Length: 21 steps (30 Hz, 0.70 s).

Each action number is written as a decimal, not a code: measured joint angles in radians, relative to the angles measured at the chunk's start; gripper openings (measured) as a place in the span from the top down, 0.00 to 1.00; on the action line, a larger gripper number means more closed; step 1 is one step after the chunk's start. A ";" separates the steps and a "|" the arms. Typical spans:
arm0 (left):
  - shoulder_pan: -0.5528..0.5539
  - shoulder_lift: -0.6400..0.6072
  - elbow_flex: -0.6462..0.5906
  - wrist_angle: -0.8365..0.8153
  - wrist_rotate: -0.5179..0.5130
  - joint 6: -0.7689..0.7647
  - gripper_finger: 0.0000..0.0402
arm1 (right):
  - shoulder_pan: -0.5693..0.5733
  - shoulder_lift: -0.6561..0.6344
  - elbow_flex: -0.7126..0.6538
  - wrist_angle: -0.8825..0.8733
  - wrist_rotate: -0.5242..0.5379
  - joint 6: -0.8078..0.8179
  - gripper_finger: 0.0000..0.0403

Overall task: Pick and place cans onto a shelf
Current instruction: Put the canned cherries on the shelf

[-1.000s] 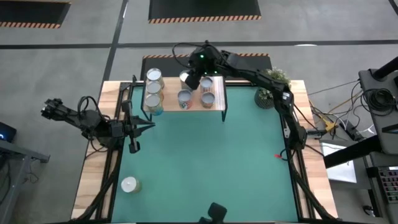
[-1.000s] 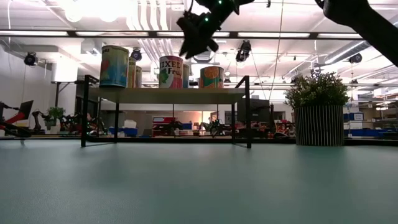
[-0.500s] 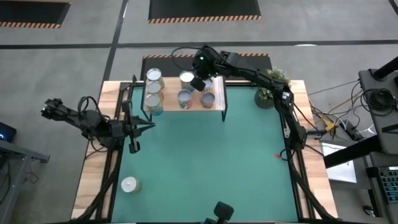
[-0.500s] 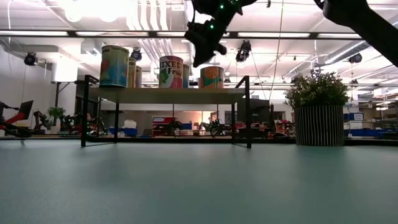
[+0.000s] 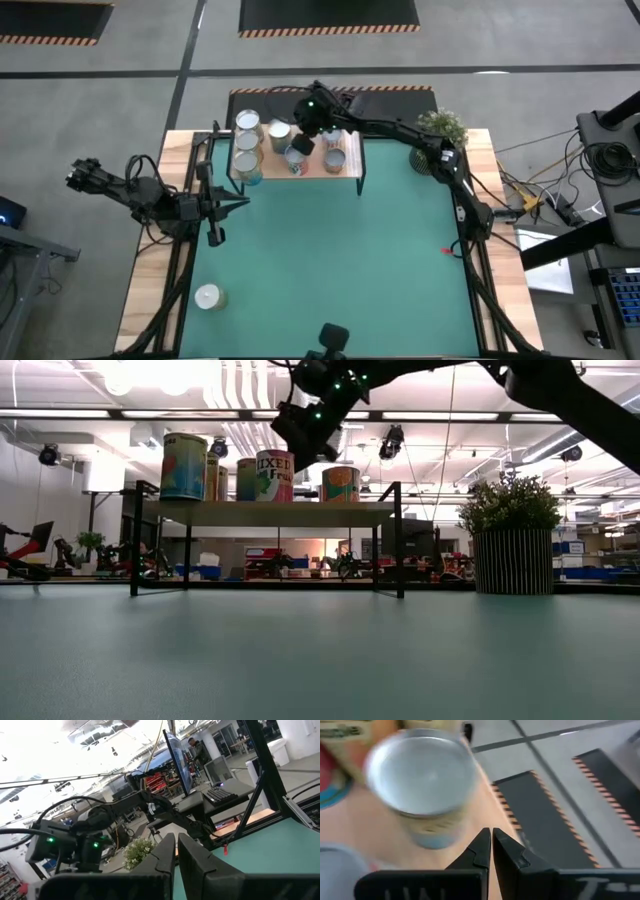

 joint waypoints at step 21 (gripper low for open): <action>0.000 0.064 0.053 0.001 -0.257 -0.125 1.00 | 0.079 -0.172 -0.009 0.036 0.021 -0.147 0.98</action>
